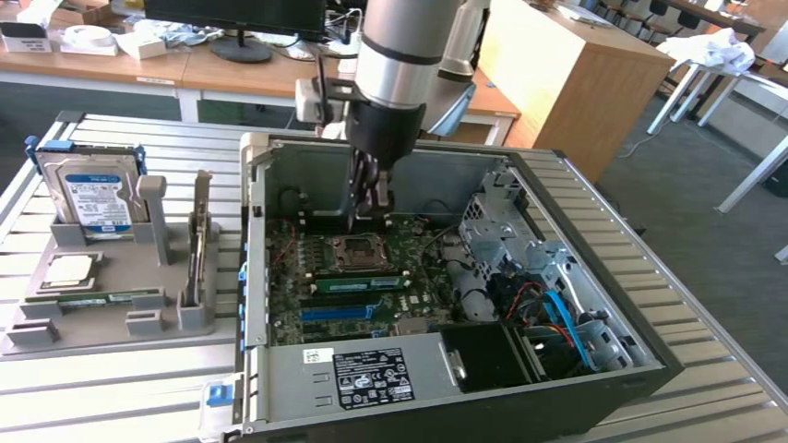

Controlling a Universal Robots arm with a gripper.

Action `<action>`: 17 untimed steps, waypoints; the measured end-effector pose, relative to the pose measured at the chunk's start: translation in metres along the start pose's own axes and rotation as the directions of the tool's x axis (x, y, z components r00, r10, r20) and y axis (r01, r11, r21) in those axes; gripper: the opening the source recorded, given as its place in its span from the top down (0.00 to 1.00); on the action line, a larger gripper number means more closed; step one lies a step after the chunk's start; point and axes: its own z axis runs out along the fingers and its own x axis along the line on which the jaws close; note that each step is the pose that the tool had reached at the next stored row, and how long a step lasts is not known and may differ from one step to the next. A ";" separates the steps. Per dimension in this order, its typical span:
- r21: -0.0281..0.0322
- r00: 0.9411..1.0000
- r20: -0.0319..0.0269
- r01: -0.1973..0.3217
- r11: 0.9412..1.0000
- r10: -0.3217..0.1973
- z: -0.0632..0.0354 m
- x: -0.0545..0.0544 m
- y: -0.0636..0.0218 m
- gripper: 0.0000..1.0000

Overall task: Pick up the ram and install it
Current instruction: 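Press down the ram until it locks into place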

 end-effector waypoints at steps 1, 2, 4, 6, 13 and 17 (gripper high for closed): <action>0.000 1.000 0.000 0.000 1.000 0.000 -0.0020 0.000 0.0000 0.90; 0.000 1.000 0.000 0.000 1.000 0.000 -0.0039 0.000 0.0001 0.90; 0.000 1.000 0.000 0.000 1.000 0.000 -0.0073 0.000 0.0001 0.90; 0.000 1.000 0.000 0.000 1.000 0.000 -0.0095 0.000 0.0001 0.90; 0.000 1.000 0.000 0.000 1.000 0.000 -0.0103 0.000 0.0001 0.90; 0.000 1.000 0.000 0.000 1.000 0.000 -0.0104 0.000 -0.0019 0.90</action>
